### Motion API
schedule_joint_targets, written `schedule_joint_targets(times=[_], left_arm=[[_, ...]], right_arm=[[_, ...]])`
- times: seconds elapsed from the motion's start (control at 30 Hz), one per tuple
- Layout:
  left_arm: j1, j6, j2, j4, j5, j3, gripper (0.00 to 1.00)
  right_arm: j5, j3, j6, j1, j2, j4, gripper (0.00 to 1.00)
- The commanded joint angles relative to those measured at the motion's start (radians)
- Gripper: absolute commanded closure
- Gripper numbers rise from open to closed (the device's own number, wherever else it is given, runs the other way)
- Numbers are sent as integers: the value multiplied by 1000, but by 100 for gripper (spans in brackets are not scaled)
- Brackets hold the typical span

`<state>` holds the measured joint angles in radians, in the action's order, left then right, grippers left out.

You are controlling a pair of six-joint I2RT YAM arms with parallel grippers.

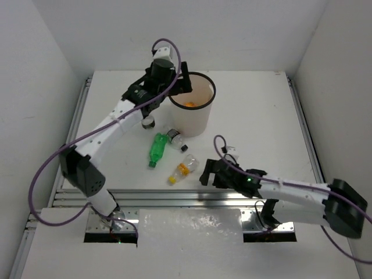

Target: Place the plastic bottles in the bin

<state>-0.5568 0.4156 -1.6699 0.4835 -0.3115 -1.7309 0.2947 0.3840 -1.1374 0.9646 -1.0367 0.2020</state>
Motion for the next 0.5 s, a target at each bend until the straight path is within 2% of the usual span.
schedule_joint_targets(times=[0.0,0.1,0.13,0.2,0.27,0.37,0.47], left_arm=[[-2,-5,247,-3,-60,101,0],[-2,14,427,10,-69,281,0],[-2,17,522,12,-57,324,0],[0,34,614,17,-46,454,0],[0,40,728,38,-52,539,0],[1,32,814,76,-66,573,0],[0,11,848,116,-63,583,0]], right_arm=[[330,222,-273,147,-158,52,1],[403,341,-416,220,-305,152,1],[403,370,-424,235,-342,157,1],[391,466,-432,243,-448,166,1],[400,593,-491,246,-526,272,1],[415,770,-603,247,-692,490,1],[411,845,-645,249,-804,544,1]])
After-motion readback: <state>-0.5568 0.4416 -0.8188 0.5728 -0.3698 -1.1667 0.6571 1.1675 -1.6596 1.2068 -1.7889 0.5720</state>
